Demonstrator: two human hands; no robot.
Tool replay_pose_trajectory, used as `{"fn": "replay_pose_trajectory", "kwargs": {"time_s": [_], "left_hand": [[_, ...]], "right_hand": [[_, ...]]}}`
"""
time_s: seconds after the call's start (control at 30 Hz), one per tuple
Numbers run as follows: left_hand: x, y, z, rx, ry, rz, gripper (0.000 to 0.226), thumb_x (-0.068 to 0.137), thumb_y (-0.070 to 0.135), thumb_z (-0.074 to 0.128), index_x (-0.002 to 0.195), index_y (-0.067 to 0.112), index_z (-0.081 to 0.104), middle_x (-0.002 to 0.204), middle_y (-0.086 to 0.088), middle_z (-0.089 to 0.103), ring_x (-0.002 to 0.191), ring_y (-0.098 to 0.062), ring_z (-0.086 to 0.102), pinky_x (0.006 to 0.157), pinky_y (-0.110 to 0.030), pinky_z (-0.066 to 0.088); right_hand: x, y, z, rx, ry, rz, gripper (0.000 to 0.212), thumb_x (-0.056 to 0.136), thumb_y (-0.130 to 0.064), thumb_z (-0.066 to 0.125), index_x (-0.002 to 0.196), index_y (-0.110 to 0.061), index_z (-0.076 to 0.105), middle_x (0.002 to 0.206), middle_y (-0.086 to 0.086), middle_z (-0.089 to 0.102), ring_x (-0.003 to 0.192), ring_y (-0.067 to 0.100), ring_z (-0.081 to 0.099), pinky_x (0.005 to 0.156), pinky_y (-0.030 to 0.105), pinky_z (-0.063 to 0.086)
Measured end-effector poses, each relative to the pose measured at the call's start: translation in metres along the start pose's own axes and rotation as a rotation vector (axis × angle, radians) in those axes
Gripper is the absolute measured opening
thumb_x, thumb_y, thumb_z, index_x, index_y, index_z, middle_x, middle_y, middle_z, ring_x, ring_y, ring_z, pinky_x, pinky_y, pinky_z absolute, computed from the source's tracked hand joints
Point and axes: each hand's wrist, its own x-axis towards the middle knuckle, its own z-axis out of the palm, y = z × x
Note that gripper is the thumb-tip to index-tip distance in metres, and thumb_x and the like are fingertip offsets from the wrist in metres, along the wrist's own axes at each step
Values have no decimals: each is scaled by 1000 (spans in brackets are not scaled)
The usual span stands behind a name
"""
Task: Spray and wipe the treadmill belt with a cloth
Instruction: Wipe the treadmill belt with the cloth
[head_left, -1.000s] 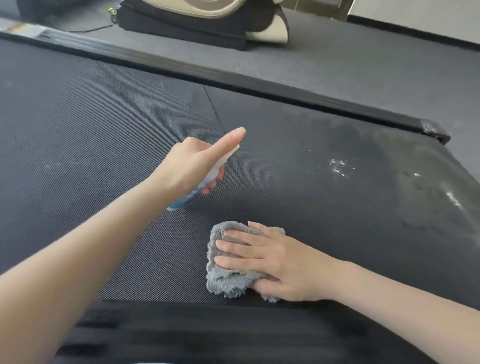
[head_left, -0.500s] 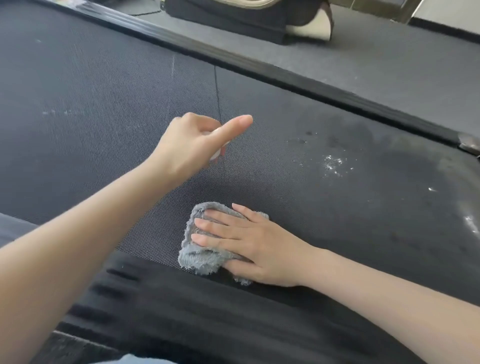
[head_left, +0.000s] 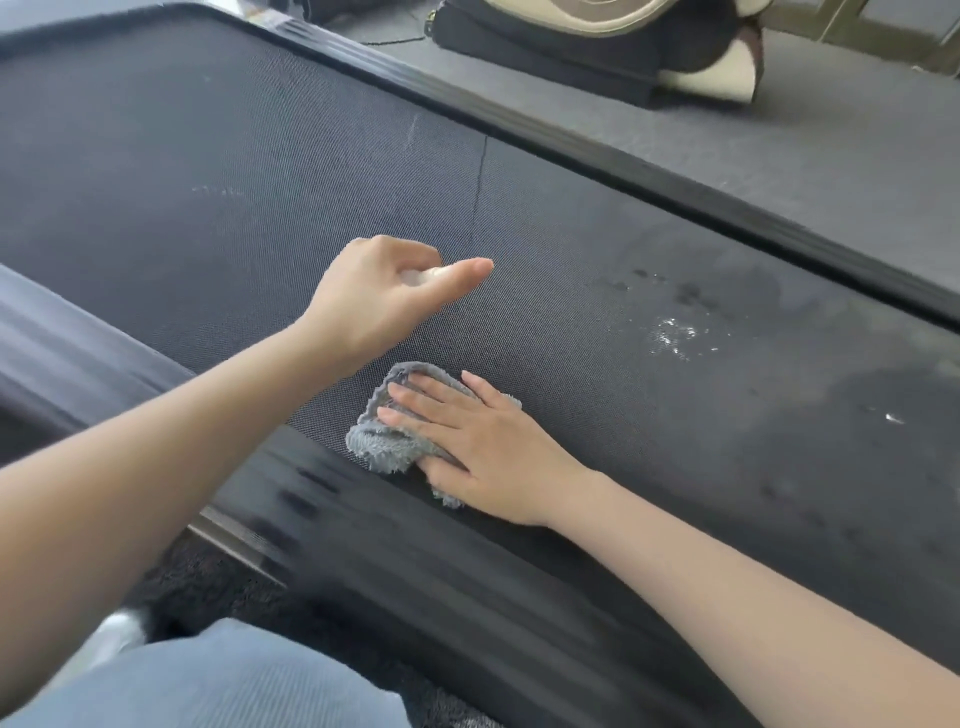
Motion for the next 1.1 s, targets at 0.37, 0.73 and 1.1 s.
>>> {"fn": "replay_pose_trajectory", "kwargs": {"time_s": [0.37,0.73,1.1], "left_hand": [[-25,29,-23,160,-24,-58,84,74,80,43,61,-3,40,55,-10,33,53,-17,29,57,-42,33],[0,13,-12,202,-14,70,81,75,79,41,60,-1,44,51,1,30,49,-13,26,52,-33,28],[36,5,10,174,-43,37,71,73,78,43,54,10,35,45,5,26,45,-14,29,51,-32,25]], "right_hand": [[-2,0,-2,-83,-11,8,60,91,-46,15,149,-33,17,157,-13,11,145,3,1,119,41,3],[13,40,-13,-133,-69,66,55,99,-43,19,150,-34,1,157,-18,-4,142,0,-13,118,41,-4],[45,169,-45,-25,48,313,59,96,-43,29,150,-33,9,158,-12,6,143,0,-1,119,38,-1]]}}
